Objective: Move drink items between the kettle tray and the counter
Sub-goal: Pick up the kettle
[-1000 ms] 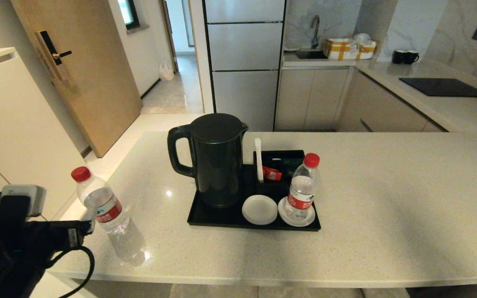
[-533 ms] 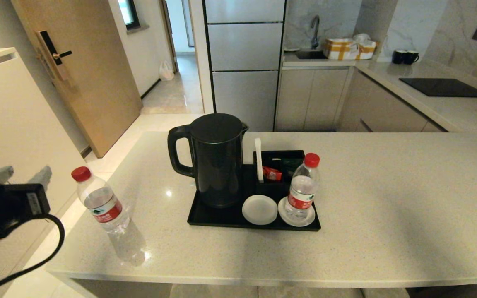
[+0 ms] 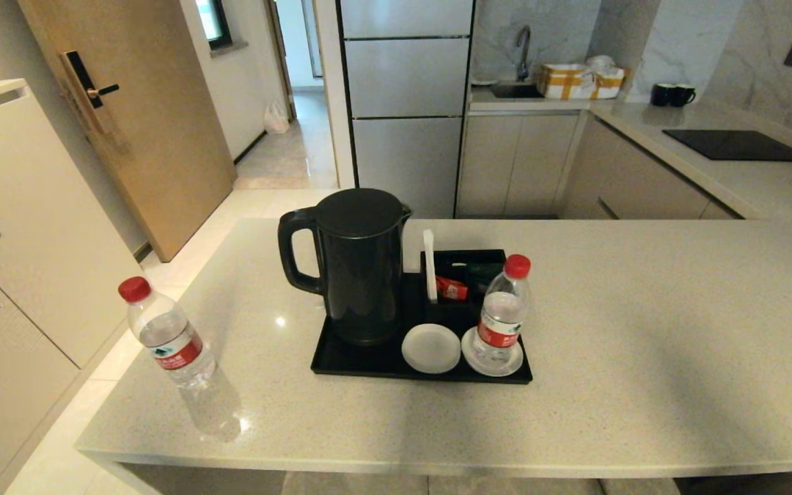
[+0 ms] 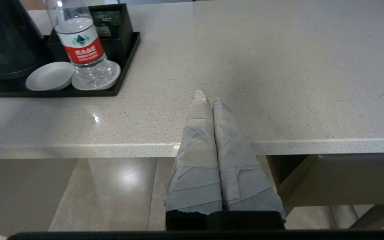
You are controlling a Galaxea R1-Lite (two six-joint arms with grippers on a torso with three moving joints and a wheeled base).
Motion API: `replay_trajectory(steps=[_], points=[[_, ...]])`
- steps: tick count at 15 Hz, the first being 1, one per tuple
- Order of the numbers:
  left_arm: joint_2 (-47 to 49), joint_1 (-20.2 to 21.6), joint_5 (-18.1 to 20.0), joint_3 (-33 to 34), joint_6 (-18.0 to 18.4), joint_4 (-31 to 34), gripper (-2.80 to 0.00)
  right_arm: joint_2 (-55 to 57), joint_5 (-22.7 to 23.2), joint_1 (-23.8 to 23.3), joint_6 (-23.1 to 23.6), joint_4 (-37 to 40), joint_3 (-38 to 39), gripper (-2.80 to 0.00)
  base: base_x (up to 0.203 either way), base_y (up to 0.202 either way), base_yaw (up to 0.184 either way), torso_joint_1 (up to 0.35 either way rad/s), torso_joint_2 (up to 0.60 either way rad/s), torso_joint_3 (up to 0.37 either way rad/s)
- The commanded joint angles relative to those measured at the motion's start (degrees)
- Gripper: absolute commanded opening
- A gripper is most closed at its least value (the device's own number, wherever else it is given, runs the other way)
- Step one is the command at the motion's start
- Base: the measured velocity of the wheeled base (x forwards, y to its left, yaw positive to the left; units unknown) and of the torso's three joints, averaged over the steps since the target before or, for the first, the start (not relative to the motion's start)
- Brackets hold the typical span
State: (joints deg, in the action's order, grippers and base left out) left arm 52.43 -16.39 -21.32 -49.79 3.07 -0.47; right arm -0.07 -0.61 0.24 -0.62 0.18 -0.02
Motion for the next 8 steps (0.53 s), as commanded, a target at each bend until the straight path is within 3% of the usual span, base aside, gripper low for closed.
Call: replay_trajectory(steps=[1,4,8], points=[[-6.6,-1.4,-0.1,-8.0,-1.6,15.1,-2.80,0.0,0.0,0.0,0.0,0.0,0.0,-2.80,0.000,0.000,0.000,0.000,0.00,0.000],[-11.4,-1.5,-0.2,-13.2,-3.9,27.0,-2.80,0.0,0.0,0.0,0.0,0.0,0.0,-2.80,0.000,0.000,0.000,0.000,0.00,0.000],[-16.2,0.8,0.4,-15.3,-10.3,38.9,-2.80,0.0,0.0,0.0,0.0,0.0,0.0,-2.80,0.000,0.000,0.000,0.000,0.00,0.000]])
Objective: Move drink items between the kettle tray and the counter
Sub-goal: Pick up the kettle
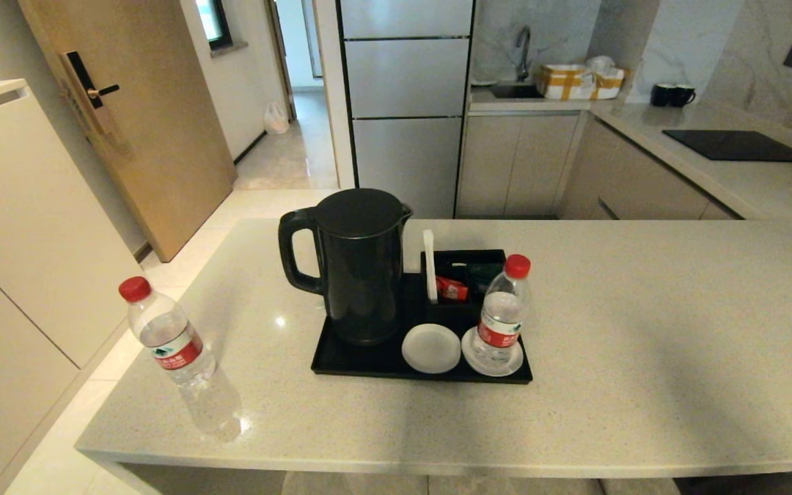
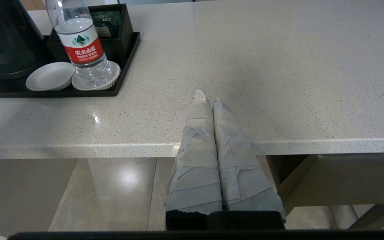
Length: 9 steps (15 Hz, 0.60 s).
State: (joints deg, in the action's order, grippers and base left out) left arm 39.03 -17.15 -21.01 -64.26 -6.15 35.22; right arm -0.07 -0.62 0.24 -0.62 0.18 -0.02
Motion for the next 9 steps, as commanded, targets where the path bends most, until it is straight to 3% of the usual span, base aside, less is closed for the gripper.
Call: replay_trajectory(steps=[1,2,3,5,6,7,9], points=[[-2.9,2.6,1.2,-1.7,-1.9,4.4,-2.80,0.0,0.0,0.0,0.0,0.0,0.0,-2.80,0.000,0.000,0.000,0.000,0.00,0.000],[-2.9,2.9,1.9,-2.1,-2.0,4.5,-2.80,0.0,0.0,0.0,0.0,0.0,-0.1,-2.80,0.000,0.000,0.000,0.000,0.00,0.000],[-2.9,3.8,6.2,-3.3,-2.0,4.5,-2.80,0.0,0.0,0.0,0.0,0.0,-0.1,-2.80,0.000,0.000,0.000,0.000,0.00,0.000],[-2.9,5.0,20.9,-4.8,-2.2,4.5,-2.80,0.0,0.0,0.0,0.0,0.0,0.0,-2.80,0.000,0.000,0.000,0.000,0.00,0.000],[-2.6,5.4,26.3,-4.6,-2.4,4.0,-2.80,0.0,0.0,0.0,0.0,0.0,0.0,-2.80,0.000,0.000,0.000,0.000,0.00,0.000],[-2.2,5.8,28.7,-3.9,-2.7,3.5,-2.80,0.0,0.0,0.0,0.0,0.0,0.0,-2.80,0.000,0.000,0.000,0.000,0.00,0.000],[-1.4,5.8,29.1,-0.6,-2.4,-0.8,-2.80,0.0,0.0,0.0,0.0,0.0,0.0,-2.80,0.000,0.000,0.000,0.000,0.00,0.000]])
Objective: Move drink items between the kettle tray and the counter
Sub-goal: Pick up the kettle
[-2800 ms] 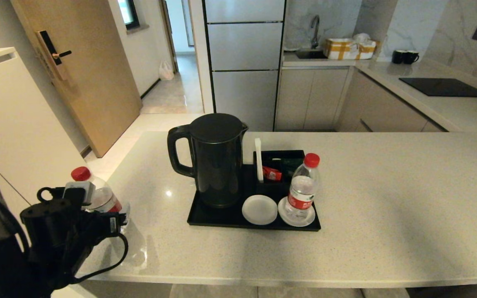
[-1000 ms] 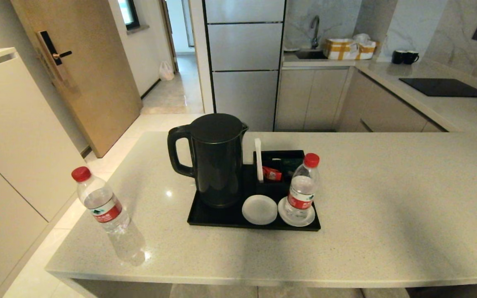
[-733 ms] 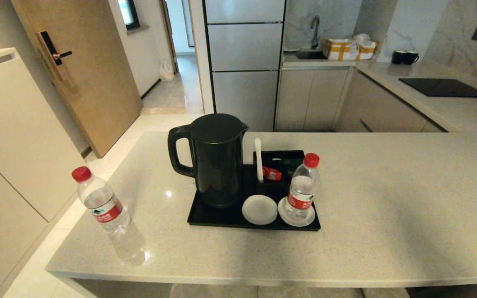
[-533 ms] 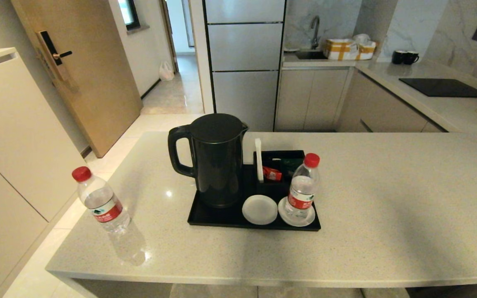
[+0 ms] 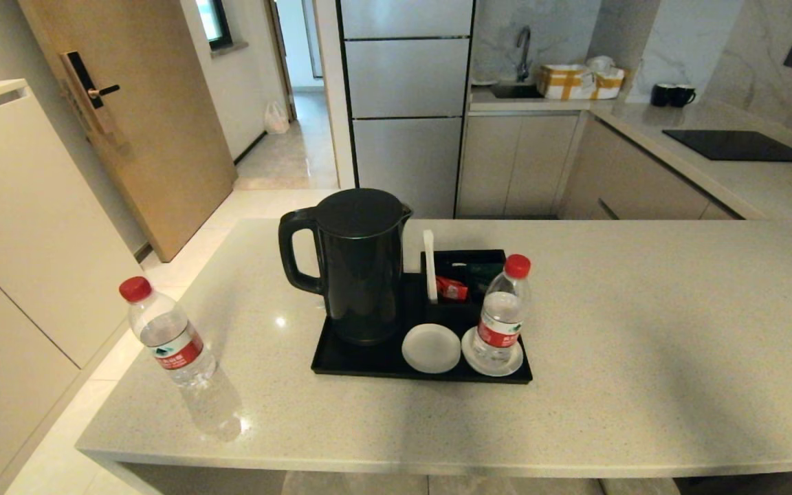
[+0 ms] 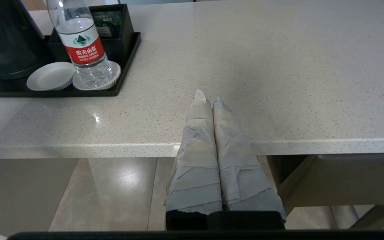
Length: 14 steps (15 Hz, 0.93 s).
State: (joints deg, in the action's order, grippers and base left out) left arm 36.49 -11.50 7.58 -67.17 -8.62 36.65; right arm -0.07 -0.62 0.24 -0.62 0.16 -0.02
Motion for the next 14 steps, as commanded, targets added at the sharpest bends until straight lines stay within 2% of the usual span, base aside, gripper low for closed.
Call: replay_trajectory(steps=[1,5,7,8,10,11,14], points=[[2.4,0.2,0.4,7.5,0.2,-7.3,-2.80,0.0,0.0,0.0,0.0,0.0,0.0,-2.80,0.000,0.000,0.000,0.000,0.00,0.000],[10.6,0.1,-3.5,22.4,0.7,-27.0,-2.80,0.0,0.0,0.0,0.0,0.0,0.0,-2.80,0.000,0.000,0.000,0.000,0.00,0.000],[14.1,-0.1,-4.2,27.1,0.8,-33.3,-2.80,0.0,0.0,0.0,0.0,0.0,0.0,-2.80,0.000,0.000,0.000,0.000,0.00,0.000],[15.9,-0.2,-5.0,29.5,0.9,-36.9,0.00,0.0,0.0,0.0,0.0,0.0,0.0,-2.80,0.000,0.000,0.000,0.000,0.00,0.000],[19.8,-0.6,-7.2,34.4,2.9,-46.4,0.00,0.0,0.0,0.0,0.0,0.0,-0.1,-2.80,0.000,0.000,0.000,0.000,0.00,0.000],[22.9,-1.2,-9.1,36.6,3.7,-52.5,0.00,0.0,0.0,0.0,0.0,0.0,0.0,-2.80,0.000,0.000,0.000,0.000,0.00,0.000],[31.2,-5.3,-16.2,40.7,4.8,-64.6,0.00,0.0,0.0,0.0,0.0,0.0,0.0,-2.80,0.000,0.000,0.000,0.000,0.00,0.000]])
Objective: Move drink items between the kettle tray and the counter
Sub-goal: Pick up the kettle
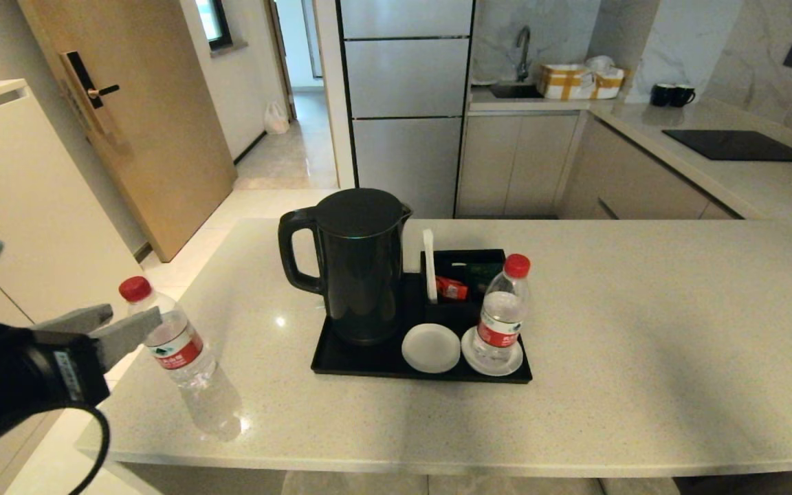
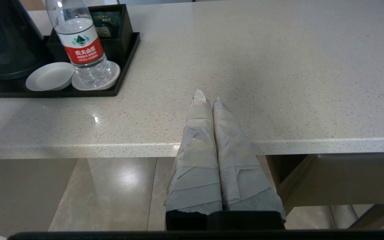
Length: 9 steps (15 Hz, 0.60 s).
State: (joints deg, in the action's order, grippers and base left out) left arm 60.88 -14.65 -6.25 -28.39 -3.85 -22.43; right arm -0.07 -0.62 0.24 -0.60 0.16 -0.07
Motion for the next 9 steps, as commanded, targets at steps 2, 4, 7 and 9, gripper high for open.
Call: replay_trajectory(steps=[2,4,7,9], points=[[13.6,-7.0,-8.3,3.0,0.2,-12.8,0.00,0.0,0.0,0.0,0.0,0.0,0.0,-2.80,0.000,0.000,0.000,0.000,0.00,0.000],[19.1,-12.1,-12.6,3.4,0.2,-19.0,0.00,0.0,0.0,0.0,0.0,0.0,0.1,-2.80,0.000,0.000,0.000,0.000,0.00,0.000],[27.8,-15.1,-15.8,2.4,1.4,-26.2,0.00,0.0,0.0,0.0,0.0,0.0,0.0,-2.80,0.000,0.000,0.000,0.000,0.00,0.000],[33.3,-16.2,-16.8,1.9,2.7,-33.2,0.00,0.0,0.0,0.0,0.0,0.0,0.0,-2.80,0.000,0.000,0.000,0.000,0.00,0.000]])
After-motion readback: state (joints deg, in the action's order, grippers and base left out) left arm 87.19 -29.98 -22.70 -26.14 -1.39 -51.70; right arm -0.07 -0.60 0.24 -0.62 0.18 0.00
